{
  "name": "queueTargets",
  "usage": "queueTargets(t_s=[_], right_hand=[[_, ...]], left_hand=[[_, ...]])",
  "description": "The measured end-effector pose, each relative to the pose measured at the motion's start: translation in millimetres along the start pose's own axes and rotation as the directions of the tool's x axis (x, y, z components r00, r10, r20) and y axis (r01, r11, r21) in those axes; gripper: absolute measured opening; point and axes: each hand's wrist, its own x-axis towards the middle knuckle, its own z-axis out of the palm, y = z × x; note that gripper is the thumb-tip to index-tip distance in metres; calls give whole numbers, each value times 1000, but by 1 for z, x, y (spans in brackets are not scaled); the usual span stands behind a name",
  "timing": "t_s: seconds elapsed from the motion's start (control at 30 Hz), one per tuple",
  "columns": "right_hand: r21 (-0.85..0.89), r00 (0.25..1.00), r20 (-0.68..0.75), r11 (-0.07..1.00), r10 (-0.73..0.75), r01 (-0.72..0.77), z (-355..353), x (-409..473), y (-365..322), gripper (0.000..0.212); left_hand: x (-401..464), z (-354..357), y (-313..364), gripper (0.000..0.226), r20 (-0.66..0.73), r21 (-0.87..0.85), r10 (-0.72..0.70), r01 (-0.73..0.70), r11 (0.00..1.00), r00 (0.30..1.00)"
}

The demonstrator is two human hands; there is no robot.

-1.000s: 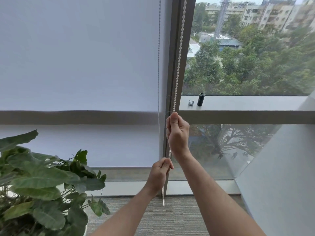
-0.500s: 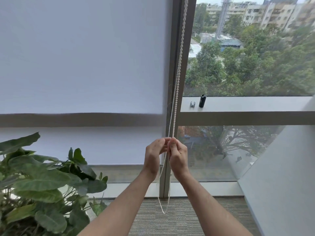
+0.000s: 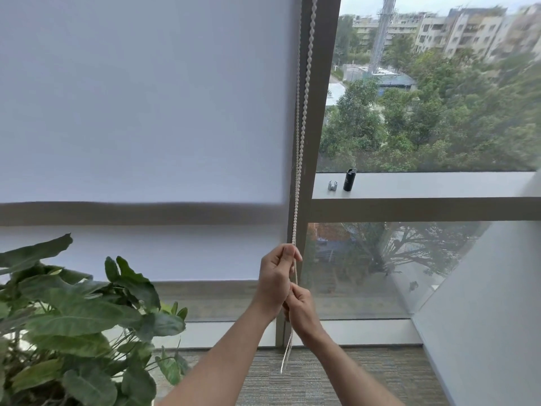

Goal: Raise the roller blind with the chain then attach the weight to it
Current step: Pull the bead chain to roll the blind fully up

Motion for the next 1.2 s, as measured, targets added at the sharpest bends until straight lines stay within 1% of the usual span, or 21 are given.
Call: queueTargets(t_s=[0.07, 0.13, 0.17, 0.23, 0.3, 0.33, 0.4, 0.5, 0.6, 0.67, 0.8, 0.93, 1.0, 1.03, 1.07, 1.1, 1.13, 1.17, 1.2], right_hand=[[-51, 998, 64, 999, 16, -13, -11, 1, -1, 41], [-107, 993, 114, 994, 0, 12, -22, 6, -5, 33], [-107, 992, 128, 994, -10, 24, -27, 9, -8, 31], [-67, 997, 75, 998, -10, 15, -32, 14, -20, 34], [19, 1000, -10, 999, -26, 26, -30, 17, -40, 25], [64, 998, -33, 996, -56, 58, -27, 18, -52, 26], [128, 989, -45, 981, -143, 148, -20, 20, -82, 34], [228, 958, 10, 934, -286, 277, -8, 22, -125, 45], [204, 940, -3, 920, -342, 335, 7, 24, -148, 49], [164, 933, -60, 918, -355, 360, 12, 25, -148, 50], [165, 921, -142, 909, -362, 382, 13, 23, -131, 51], [98, 914, -183, 919, -361, 382, 13, 17, -112, 54], [80, 913, -194, 922, -360, 380, 13, 15, -106, 53], [79, 913, -200, 923, -356, 377, 12, 15, -105, 52], [81, 913, -207, 923, -353, 375, 11, 15, -105, 52], [87, 912, -212, 923, -351, 376, 11, 14, -105, 52], [95, 911, -215, 921, -352, 378, 11, 14, -105, 51], [105, 910, -216, 918, -355, 383, 12, 13, -104, 51], [116, 908, -213, 913, -362, 391, 13, 13, -104, 50]], left_hand=[[-3, -4, -8, 34, -11, 17, -23, 23, 1000, 1000], [-9, -7, -16, 34, -5, 10, -38, 38, 999, 999], [-11, -8, -19, 33, 0, 8, -41, 41, 999, 999], [-16, -9, -26, 34, 13, 22, -42, 42, 999, 999], [-20, -9, -31, 35, 18, 40, -48, 47, 998, 999], [-22, -8, -34, 34, 14, 50, -54, 53, 997, 998], [-24, -9, -38, 33, 2, 69, -66, 66, 995, 998], [-23, -13, -42, 35, 6, 95, -73, 72, 993, 997], [-23, -13, -40, 32, 26, 102, -75, 72, 992, 997], [-23, -13, -42, 33, 35, 113, -83, 79, 990, 996], [-26, -20, -45, 33, 91, 174, -117, 100, 980, 989], [-29, -27, -45, 39, 202, 219, -223, 179, 959, 954], [-27, -30, -44, 37, 236, 254, -263, 202, 946, 936], [-25, -32, -42, 33, 230, 257, -281, 221, 941, 932], [-23, -33, -41, 28, 196, 248, -304, 253, 935, 932], [-19, -35, -40, 29, 139, 213, -329, 296, 931, 934], [-15, -35, -38, 36, 68, 156, -349, 336, 929, 934], [-10, -35, -35, 40, 4, 99, -349, 347, 932, 937], [-5, -33, -29, 40, -44, 59, -326, 328, 943, 944]])
